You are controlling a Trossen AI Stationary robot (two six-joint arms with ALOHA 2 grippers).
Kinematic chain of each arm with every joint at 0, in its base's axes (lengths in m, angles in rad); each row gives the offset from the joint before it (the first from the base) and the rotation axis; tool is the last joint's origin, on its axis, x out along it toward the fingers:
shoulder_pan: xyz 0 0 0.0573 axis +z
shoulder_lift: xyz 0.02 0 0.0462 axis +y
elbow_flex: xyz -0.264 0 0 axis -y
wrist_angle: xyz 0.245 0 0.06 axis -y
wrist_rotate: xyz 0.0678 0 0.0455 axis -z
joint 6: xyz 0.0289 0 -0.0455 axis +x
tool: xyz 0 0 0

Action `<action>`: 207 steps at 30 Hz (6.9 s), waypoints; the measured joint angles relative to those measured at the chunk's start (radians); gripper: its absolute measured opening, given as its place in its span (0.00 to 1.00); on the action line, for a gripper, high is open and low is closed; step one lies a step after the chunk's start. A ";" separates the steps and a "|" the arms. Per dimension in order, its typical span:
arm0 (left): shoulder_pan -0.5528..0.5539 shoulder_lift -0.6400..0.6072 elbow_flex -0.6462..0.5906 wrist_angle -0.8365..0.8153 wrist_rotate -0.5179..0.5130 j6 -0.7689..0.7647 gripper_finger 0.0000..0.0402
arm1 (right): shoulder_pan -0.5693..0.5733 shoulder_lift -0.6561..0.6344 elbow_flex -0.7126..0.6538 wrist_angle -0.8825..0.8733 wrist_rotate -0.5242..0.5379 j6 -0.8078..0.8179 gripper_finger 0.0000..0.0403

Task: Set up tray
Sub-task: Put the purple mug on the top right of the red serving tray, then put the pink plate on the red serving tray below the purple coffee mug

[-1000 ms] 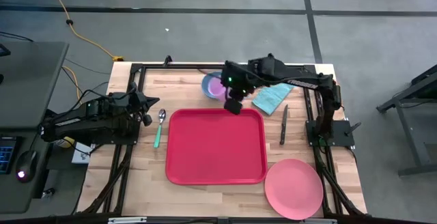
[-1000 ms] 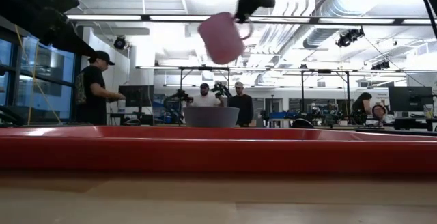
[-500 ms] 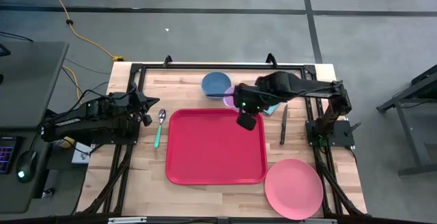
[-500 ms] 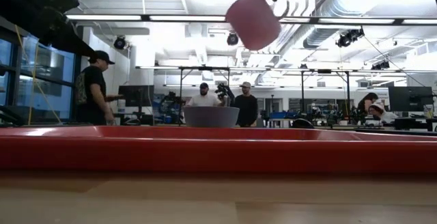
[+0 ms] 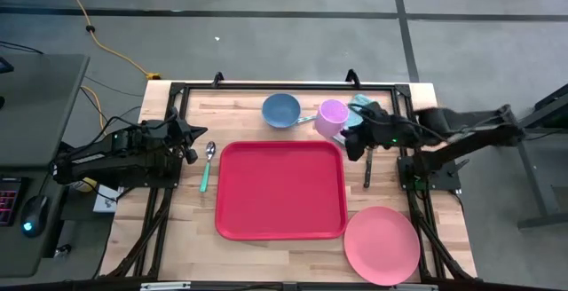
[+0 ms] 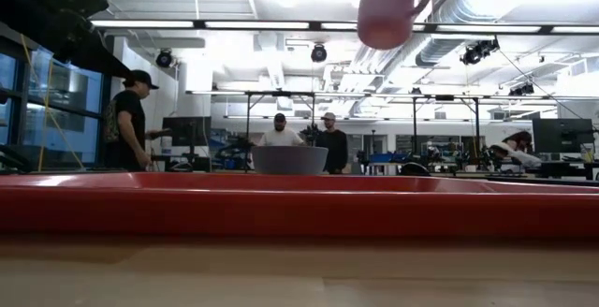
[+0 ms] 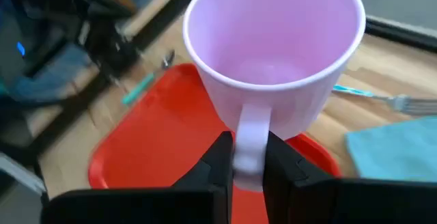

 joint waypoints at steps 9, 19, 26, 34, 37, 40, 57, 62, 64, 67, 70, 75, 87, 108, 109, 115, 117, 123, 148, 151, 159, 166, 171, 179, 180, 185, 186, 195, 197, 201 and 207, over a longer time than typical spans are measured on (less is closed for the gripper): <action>0.000 0.000 0.000 0.000 0.000 0.001 0.10 | -0.010 -0.011 -0.380 0.276 -0.101 0.149 0.07; 0.000 0.000 0.000 0.000 -0.001 0.001 0.10 | -0.034 0.176 -0.394 0.313 -0.211 0.032 0.07; 0.000 0.000 0.000 0.000 -0.001 0.001 0.10 | -0.062 0.260 -0.393 0.343 -0.186 -0.062 0.07; 0.000 0.000 0.000 -0.001 -0.001 0.001 0.10 | -0.064 0.270 -0.396 0.331 -0.210 -0.038 0.07; 0.000 0.000 0.000 -0.001 -0.002 0.001 0.10 | -0.063 0.270 -0.418 0.332 -0.225 -0.017 0.07; 0.000 0.000 0.000 -0.001 -0.002 0.001 0.10 | -0.063 0.270 -0.439 0.341 -0.234 0.000 0.07; 0.000 0.000 0.000 -0.001 -0.010 0.006 0.10 | -0.064 0.271 -0.474 0.396 -0.282 0.010 0.34; 0.000 0.000 0.000 -0.001 -0.010 0.006 0.10 | -0.064 0.267 -0.474 0.422 -0.287 0.003 0.44; 0.000 0.000 0.000 -0.001 -0.010 0.006 0.10 | -0.064 0.254 -0.474 0.440 -0.290 -0.007 0.47; 0.000 0.000 0.000 -0.001 -0.010 0.006 0.10 | -0.064 0.216 -0.473 0.454 -0.283 -0.009 0.51; 0.000 0.000 0.000 -0.001 -0.010 0.006 0.10 | -0.077 0.166 -0.473 0.440 -0.277 -0.009 0.54; 0.000 0.000 0.000 -0.001 -0.010 0.006 0.10 | -0.112 0.051 -0.473 0.435 -0.268 -0.035 0.55; 0.000 0.000 0.000 -0.001 -0.010 0.006 0.10 | -0.203 -0.281 -0.321 0.046 -0.188 -0.165 0.56; 0.000 0.000 0.000 -0.001 -0.006 0.006 0.10 | -0.234 -0.005 0.041 -0.787 -0.539 -0.265 0.56; 0.000 0.000 0.000 -0.001 -0.006 0.006 0.10 | -0.234 -0.007 -0.004 -0.792 -0.568 -0.272 0.56; 0.000 0.000 0.000 -0.001 -0.004 0.006 0.10 | -0.233 -0.033 -0.223 -0.777 -0.717 -0.303 0.56; 0.000 0.000 0.000 -0.001 -0.004 0.005 0.10 | -0.233 -0.054 -0.277 -0.732 -0.781 -0.306 0.56; 0.000 0.000 0.000 -0.001 -0.004 0.005 0.10 | -0.233 -0.128 -0.400 -0.498 -0.939 -0.256 0.56; 0.000 0.000 0.000 -0.001 -0.005 0.005 0.10 | -0.134 -0.149 -0.791 0.123 -1.054 0.057 0.56; 0.000 0.000 0.000 -0.001 -0.005 0.005 0.10 | -0.100 -0.149 -0.791 0.140 -1.056 0.057 0.56; 0.000 0.000 0.000 -0.001 -0.005 0.005 0.10 | -0.044 -0.131 -0.791 0.143 -0.989 0.102 0.56; 0.000 0.000 0.000 -0.001 -0.005 0.005 0.10 | -0.021 0.009 -0.791 0.251 -0.990 0.132 0.56; 0.000 0.000 0.000 -0.001 -0.005 0.005 0.10 | -0.016 0.091 -0.790 0.357 -1.013 0.131 0.56; 0.000 0.000 0.000 -0.001 0.007 0.005 0.10 | -0.016 0.113 -0.790 0.393 -1.101 0.123 0.56; 0.000 0.000 0.000 -0.001 0.007 0.005 0.10 | -0.016 0.113 -0.790 0.393 -1.121 0.121 0.56; 0.000 0.000 0.000 -0.001 0.007 0.005 0.10 | -0.017 0.113 -0.790 0.392 -1.143 0.118 0.56; 0.000 0.000 0.000 -0.001 0.007 0.005 0.10 | -0.017 0.113 -0.790 0.392 -1.144 0.118 0.56; 0.000 0.000 0.000 -0.001 0.007 0.005 0.10 | -0.016 0.113 -0.790 0.405 -1.201 0.126 0.56; 0.000 0.000 0.000 -0.001 0.007 0.006 0.10 | -0.016 0.113 -0.790 0.412 -1.222 0.128 0.56; 0.000 0.000 0.000 -0.001 0.007 0.006 0.10 | -0.016 0.113 -0.790 0.425 -1.238 0.131 0.56; 0.000 0.000 0.000 -0.001 0.007 0.006 0.10 | -0.016 0.113 -0.790 0.441 -1.259 0.131 0.56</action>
